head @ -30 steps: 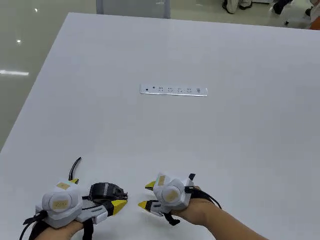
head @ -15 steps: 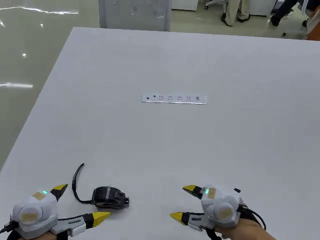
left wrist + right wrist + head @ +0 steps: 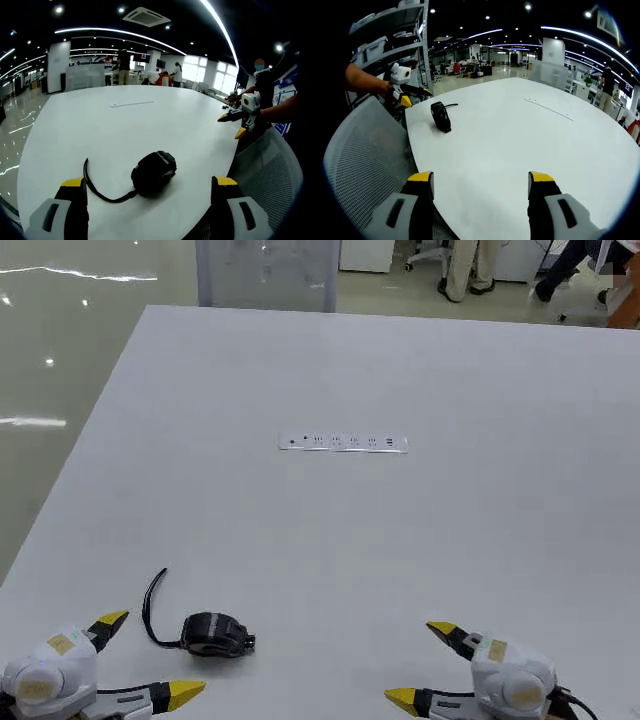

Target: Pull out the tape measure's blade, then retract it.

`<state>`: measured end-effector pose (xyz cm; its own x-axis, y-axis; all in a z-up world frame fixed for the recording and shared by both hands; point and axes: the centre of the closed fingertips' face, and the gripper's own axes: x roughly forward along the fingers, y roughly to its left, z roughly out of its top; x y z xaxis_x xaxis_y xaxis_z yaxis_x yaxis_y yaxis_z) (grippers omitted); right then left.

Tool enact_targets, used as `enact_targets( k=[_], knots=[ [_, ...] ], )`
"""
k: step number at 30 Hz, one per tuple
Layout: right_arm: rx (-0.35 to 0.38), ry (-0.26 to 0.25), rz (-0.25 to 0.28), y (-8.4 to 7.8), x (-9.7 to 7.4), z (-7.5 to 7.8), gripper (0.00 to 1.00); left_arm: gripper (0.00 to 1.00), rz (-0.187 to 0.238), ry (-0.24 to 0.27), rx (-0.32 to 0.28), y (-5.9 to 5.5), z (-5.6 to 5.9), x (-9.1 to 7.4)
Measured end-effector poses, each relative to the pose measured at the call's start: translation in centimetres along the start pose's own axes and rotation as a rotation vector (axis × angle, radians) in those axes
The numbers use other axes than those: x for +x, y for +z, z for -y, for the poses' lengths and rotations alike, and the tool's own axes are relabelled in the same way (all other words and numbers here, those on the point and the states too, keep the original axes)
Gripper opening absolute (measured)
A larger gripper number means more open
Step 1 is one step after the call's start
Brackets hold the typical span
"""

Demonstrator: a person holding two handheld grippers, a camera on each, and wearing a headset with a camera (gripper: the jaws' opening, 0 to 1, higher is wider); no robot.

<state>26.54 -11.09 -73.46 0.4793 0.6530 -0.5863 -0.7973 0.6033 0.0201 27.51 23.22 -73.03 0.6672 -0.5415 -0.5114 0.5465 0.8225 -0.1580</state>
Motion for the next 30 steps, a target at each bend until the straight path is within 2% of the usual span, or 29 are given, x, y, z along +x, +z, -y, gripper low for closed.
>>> enact_targets(
  k=[3,4,5,9,13,18,26,30],
  knots=[
    [0.012,-0.026,-0.01,-1.3,-1.1,0.9,0.88,1.0,0.001,0.008,-0.01,-0.1,-0.3,-0.4],
    [0.017,-0.034,-0.013,-1.6,-1.4,1.1,0.91,1.0,0.002,0.006,-0.012,0.0,0.0,-0.6],
    [0.024,-0.044,-0.014,-1.8,-1.7,1.4,0.94,1.0,0.002,0.008,-0.006,0.0,0.2,-0.7],
    [0.087,-0.09,-0.023,-2.8,-3.1,2.3,1.0,1.0,-0.019,0.017,0.017,-0.7,0.0,-0.9],
    [0.085,-0.113,-0.01,-2.2,-3.9,2.3,1.0,1.0,-0.005,0.023,-0.009,-1.2,-0.4,-1.3],
    [0.082,-0.117,-0.027,-2.2,-3.6,2.7,1.0,1.0,-0.007,0.028,-0.006,-1.2,-0.1,-1.5],
    [0.052,-0.078,-0.039,-2.1,-2.7,1.9,1.0,1.0,0.007,0.022,0.0,0.4,-0.1,-1.4],
    [0.05,-0.084,-0.035,-1.9,-2.9,2.3,1.0,1.0,-0.006,0.002,0.024,0.9,0.5,-1.1]
  ],
)
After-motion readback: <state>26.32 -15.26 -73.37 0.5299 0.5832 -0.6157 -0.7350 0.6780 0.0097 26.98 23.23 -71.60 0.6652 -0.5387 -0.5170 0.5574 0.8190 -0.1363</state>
